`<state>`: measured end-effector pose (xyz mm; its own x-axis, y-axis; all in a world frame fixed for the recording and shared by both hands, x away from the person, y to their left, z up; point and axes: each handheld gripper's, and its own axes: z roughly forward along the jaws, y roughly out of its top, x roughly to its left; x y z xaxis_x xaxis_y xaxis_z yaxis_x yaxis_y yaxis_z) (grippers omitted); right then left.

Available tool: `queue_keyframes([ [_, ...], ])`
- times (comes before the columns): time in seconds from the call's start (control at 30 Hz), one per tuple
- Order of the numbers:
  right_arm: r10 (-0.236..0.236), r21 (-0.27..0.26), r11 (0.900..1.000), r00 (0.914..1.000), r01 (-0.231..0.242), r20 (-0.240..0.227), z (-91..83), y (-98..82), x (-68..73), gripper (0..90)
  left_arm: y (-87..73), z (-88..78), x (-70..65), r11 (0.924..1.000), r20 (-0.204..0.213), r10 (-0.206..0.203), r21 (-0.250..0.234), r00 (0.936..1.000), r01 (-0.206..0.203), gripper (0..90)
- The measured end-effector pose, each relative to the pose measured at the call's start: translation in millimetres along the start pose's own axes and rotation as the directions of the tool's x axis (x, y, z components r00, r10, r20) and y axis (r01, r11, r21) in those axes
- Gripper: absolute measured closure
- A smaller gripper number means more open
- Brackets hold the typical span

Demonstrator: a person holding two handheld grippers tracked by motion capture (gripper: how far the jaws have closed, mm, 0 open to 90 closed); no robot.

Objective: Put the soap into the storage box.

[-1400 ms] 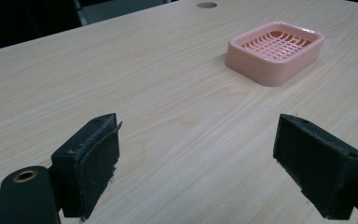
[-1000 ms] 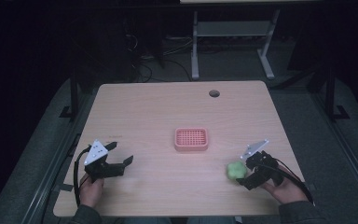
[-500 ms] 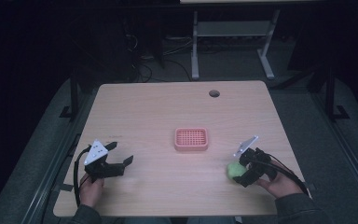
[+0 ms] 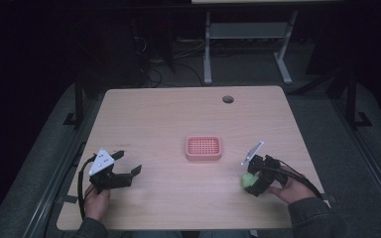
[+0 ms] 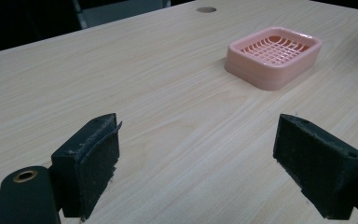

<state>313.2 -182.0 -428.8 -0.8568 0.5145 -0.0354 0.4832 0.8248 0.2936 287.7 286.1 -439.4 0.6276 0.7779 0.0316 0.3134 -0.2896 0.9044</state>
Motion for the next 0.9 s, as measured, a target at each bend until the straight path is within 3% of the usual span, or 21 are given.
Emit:
queue_keyframes([
  [0.9, -0.005, 0.063, 0.998, 0.9983, 0.009, -0.057, 15.2, 6.5, -5.3, 20.9, 0.0, -0.5, 0.5, 1.0000, -0.001, -0.005, -0.005, 1.0000, 0.005, 14.2],
])
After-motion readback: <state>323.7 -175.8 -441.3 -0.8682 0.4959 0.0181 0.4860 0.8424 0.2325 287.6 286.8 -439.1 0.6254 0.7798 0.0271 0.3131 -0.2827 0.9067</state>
